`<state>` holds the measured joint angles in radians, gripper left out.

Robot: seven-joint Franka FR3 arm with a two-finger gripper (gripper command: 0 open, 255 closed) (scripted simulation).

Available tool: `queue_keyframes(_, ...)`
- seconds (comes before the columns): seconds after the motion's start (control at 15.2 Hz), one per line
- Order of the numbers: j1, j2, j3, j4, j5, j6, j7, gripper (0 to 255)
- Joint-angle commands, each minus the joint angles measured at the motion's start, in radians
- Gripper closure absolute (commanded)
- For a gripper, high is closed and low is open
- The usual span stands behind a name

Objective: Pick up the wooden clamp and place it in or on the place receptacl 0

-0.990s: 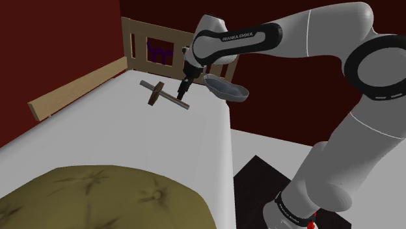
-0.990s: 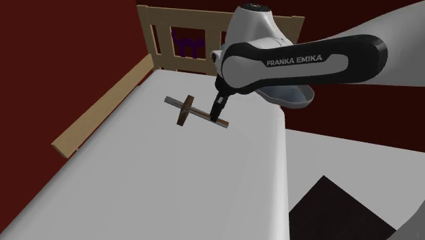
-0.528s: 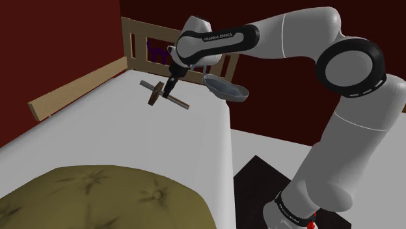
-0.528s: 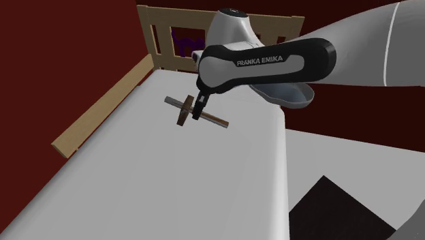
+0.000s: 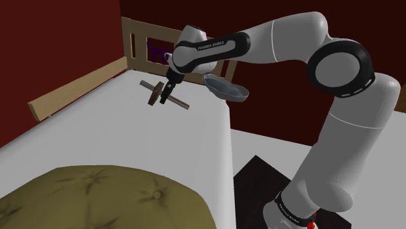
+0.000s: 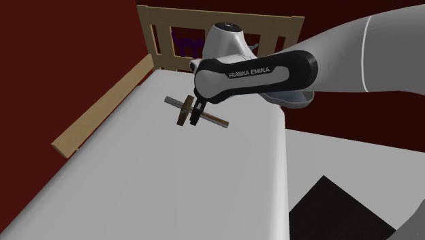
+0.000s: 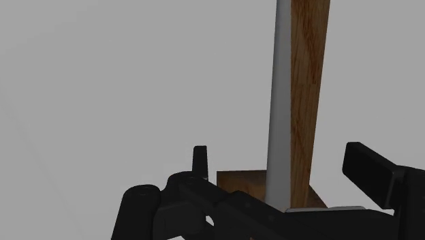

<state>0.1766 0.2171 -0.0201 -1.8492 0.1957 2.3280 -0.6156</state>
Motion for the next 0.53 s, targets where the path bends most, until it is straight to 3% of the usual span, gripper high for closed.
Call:
queue_keyframes(0.0, 0.0, 0.002, 0.0, 0.0, 0.0, 0.002, 0.0, 0)
queue_keyframes(0.26, 0.0, 0.002, 0.0, 0.0, 0.0, 0.002, 0.0, 0)
queue_keyframes(0.33, 0.0, 0.002, 0.0, 0.0, 0.0, 0.002, 0.0, 255)
queue_keyframes(0.46, 0.0, 0.002, 0.0, 0.0, 0.0, 0.002, 0.0, 255)
